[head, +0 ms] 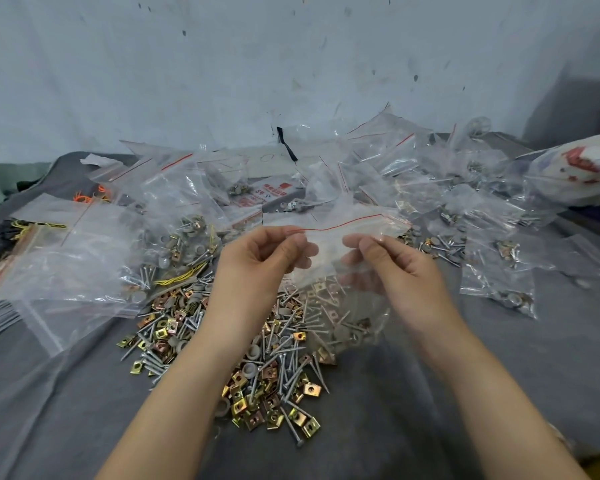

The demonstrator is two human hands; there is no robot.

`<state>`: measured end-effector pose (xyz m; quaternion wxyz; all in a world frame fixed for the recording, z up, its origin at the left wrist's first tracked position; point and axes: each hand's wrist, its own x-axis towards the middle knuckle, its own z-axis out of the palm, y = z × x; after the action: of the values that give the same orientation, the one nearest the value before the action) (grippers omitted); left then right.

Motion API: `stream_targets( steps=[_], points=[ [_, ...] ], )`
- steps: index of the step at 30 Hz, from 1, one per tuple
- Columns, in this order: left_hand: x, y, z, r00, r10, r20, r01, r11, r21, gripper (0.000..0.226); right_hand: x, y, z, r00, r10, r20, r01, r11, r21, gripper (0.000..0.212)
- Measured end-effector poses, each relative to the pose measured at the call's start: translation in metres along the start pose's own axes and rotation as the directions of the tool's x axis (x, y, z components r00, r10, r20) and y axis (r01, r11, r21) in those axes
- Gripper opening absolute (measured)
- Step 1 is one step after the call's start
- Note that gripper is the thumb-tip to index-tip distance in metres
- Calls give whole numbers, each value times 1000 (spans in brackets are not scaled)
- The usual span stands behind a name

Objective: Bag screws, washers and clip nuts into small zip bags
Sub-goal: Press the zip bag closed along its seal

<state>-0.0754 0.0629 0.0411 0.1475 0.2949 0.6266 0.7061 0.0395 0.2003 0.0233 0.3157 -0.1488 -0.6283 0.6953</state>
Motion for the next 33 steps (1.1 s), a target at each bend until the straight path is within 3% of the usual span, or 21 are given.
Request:
stream_targets(
  steps=[3,13,18,33],
  points=[
    [1,-6,-3,995,-80,56,79,997,10,12,-1,0,1,1000,26,-4,-26,999,34,18],
    [-5,-5,-2,995,-83,49,81,996,37,13,-4,-3,5,997,-72,-7,72,997,1,23],
    [-6,-4,-5,995,-63,73,58,996,68,10,-3,-4,3,997,-81,-15,81,997,-11,11],
    [-8,-1,0,996,19,90,-35,984,176,14,-6,-6,2,995,-99,5,99,994,-49,13]
  ],
)
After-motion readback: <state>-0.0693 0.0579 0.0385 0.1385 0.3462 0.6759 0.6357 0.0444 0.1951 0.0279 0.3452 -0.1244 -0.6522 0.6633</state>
